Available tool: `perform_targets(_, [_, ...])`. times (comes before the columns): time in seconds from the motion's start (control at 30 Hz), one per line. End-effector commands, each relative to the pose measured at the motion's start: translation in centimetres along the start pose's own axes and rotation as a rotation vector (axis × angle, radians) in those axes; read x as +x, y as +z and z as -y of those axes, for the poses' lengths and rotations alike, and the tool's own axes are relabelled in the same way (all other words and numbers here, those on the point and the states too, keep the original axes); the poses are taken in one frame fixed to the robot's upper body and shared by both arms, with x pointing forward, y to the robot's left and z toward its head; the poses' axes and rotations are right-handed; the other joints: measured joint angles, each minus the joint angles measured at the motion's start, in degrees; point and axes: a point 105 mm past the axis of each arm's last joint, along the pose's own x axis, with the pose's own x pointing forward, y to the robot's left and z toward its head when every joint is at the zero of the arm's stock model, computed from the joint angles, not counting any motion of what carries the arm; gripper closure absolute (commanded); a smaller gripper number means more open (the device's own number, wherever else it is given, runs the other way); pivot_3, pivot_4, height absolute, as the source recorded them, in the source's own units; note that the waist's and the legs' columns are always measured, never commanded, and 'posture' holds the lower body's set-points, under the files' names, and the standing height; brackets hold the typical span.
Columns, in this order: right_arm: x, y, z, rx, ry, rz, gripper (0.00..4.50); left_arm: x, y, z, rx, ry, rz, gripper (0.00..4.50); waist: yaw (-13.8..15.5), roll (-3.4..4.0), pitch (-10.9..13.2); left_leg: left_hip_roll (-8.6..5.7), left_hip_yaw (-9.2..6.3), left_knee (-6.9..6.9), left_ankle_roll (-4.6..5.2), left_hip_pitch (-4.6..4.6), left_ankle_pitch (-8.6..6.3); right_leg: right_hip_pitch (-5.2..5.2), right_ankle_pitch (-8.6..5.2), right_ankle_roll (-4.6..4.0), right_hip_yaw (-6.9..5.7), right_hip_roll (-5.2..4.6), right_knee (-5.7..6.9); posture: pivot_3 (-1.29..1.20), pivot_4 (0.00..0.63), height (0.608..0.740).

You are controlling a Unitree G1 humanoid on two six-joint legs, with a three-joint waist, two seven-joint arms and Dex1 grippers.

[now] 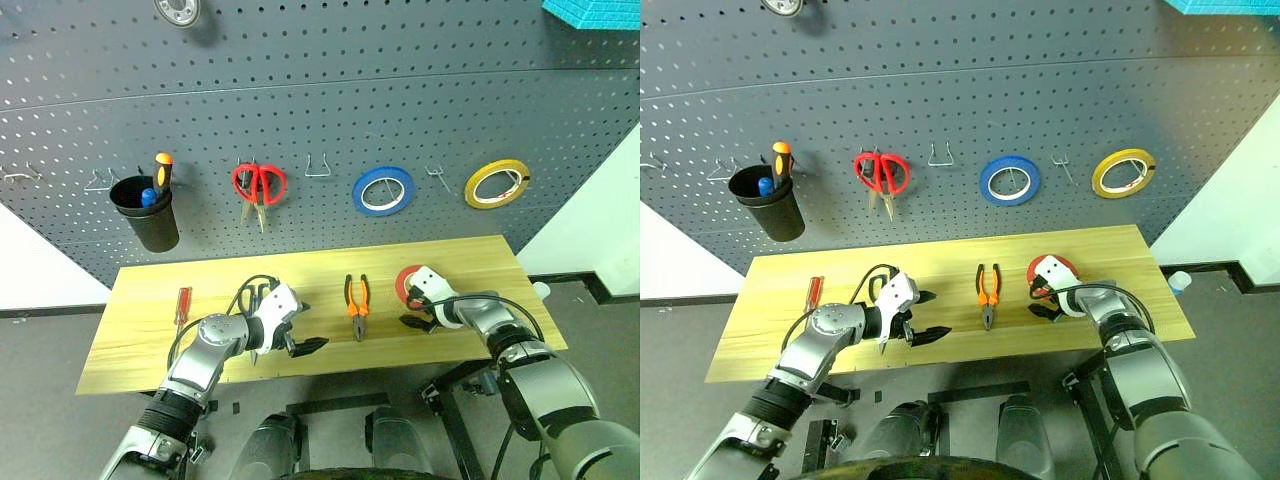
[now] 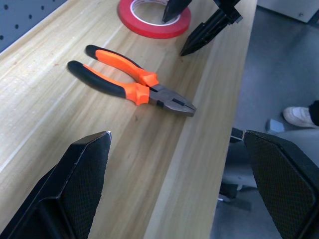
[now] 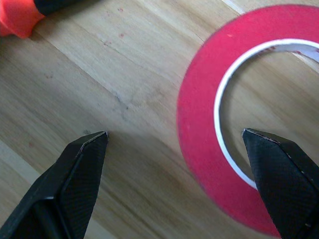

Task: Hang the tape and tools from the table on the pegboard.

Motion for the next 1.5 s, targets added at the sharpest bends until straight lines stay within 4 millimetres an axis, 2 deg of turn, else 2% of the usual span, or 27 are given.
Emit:
perform_targets(0.03, [0.1, 0.4, -0.2, -0.013, 0.016, -0.015, 0.0, -0.3, 0.5, 0.2, 0.021, 0.004, 0.012, 0.08, -0.1, -0.01, 0.0, 0.0, 0.0, 0.0, 0.0, 0.0, 0.0, 0.0, 0.0, 0.0, 0.0, 0.0, 0.0, -0.02, 0.124, 0.74])
perform_targets(0.1, [0.2, -0.1, -0.4, -0.006, 0.029, -0.04, 0.0, -0.4, 0.4, 0.2, 0.019, 0.011, 0.007, 0.08, 0.0, -0.04, 0.0, 0.0, 0.01, -0.01, 0.0, 0.01, 0.0, 0.0, -0.01, 0.01, 0.01, 0.0, 0.0, -0.01, 0.126, 0.74])
perform_targets(0.2, [0.3, -0.5, -0.5, -0.006, 0.032, -0.073, 0.56, -0.5, 0.3, 0.2, 0.015, 0.02, 0.005, 0.05, 0.0, -0.05, 0.1, 0.0, -0.02, 0.01, 0.0, 0.02, 0.0, 0.01, -0.02, 0.03, 0.0, 0.02, 0.03, -0.01, 0.126, 0.74])
perform_targets(0.5, [0.3, -0.5, -0.2, 0.001, 0.01, -0.085, 3.65, -0.6, 0.1, -0.3, 0.015, 0.052, 0.003, 0.05, 0.1, -0.06, 0.0, 0.0, -0.03, 0.04, 0.0, 0.06, 0.0, 0.05, -0.04, 0.05, 0.01, 0.02, 0.04, 0.0, 0.116, 0.74])
perform_targets(0.53, [0.3, -0.4, -0.2, 0.001, 0.006, -0.081, 3.81, -0.6, 0.1, -0.3, 0.015, 0.055, 0.003, 0.05, 0.1, -0.06, 0.0, 0.0, -0.03, 0.04, -0.01, 0.06, 0.0, 0.05, -0.03, 0.05, 0.01, 0.02, 0.04, -0.01, 0.111, 0.74])
perform_targets(0.67, [-0.1, 0.1, 0.8, -0.028, -0.05, -0.037, 3.81, -0.9, 0.1, -0.6, 0.018, 0.074, 0.007, 0.05, 0.1, -0.06, 0.0, 0.0, -0.03, 0.04, -0.01, 0.07, 0.01, 0.05, -0.03, 0.05, 0.01, 0.02, 0.06, -0.01, 0.1, 0.74])
perform_targets(0.8, [-1.3, 0.9, 2.3, -0.158, -0.155, 0.058, 3.81, -1.3, 0.4, -1.2, 0.061, 0.128, 0.029, 0.05, 0.2, -0.04, 0.0, -0.01, -0.03, 0.02, -0.02, 0.05, 0.01, 0.02, -0.01, 0.02, 0.01, 0.01, 0.07, -0.01, 0.084, 0.74])
perform_targets(0.9, [-4.1, 1.8, 2.5, -0.366, -0.28, 0.206, 3.81, -2.0, 2.0, -1.5, 0.14, 0.189, 0.138, 0.05, 1.0, 0.01, 0.0, -0.04, -0.07, -0.02, -0.02, -0.05, 0.0, -0.06, 0.0, 0.0, 0.01, -0.04, 0.03, -0.04, 0.077, 0.74])
perform_targets(1.03, [-8.1, 2.6, 0.8, -0.577, -0.456, 0.327, 3.81, -2.6, 5.5, -0.8, 0.199, 0.183, 0.396, 0.05, 1.7, 0.04, 0.0, -0.05, 0.08, -0.01, -0.08, -0.35, -0.05, -0.39, -0.03, 0.05, 0.12, -0.07, -0.01, -0.07, 0.064, 0.74])
perform_targets(1.13, [-9.7, 3.3, -0.2, -0.722, -0.555, 0.363, 3.81, -2.2, 6.6, -0.8, 0.22, 0.173, 0.465, 0.05, 1.7, 0.04, 0.0, -0.03, 0.3, 0.1, -0.08, -0.33, -0.05, -0.36, -0.02, 0.07, 0.2, -0.05, -0.03, -0.09, 0.061, 0.74])
perform_targets(1.27, [-12.1, 5.7, -0.5, -1.012, -0.744, 0.443, 3.81, -0.6, 9.4, -0.6, 0.244, 0.122, 0.58, 0.05, 1.8, 0.07, -0.1, 0.07, 0.6, 0.46, -0.05, -0.25, -0.03, -0.08, 0.03, 0.02, 0.21, -0.04, -0.06, -0.12, 0.051, 0.74])
perform_targets(1.37, [-13.7, 8.1, 0.4, -1.101, -0.84, 0.501, 3.81, 0.1, 10.2, -0.6, 0.256, 0.097, 0.608, 0.05, 1.3, 0.0, -0.1, 0.19, 0.87, 1.02, 0.03, -0.42, -0.07, 0.08, 0.11, 0.06, 0.19, -0.03, -0.11, -0.13, 0.045, 0.74])
perform_targets(1.5, [-14.7, 10.6, 2.1, -1.141, -0.889, 0.514, 3.81, 0.7, 10.8, -0.6, 0.259, 0.076, 0.626, 0.05, 0.7, -0.02, -0.2, 0.18, 0.97, 1.07, 0.14, -0.52, -0.06, 0.01, 0.38, 0.21, 0.32, -0.04, -0.23, -0.14, 0.038, 0.74])
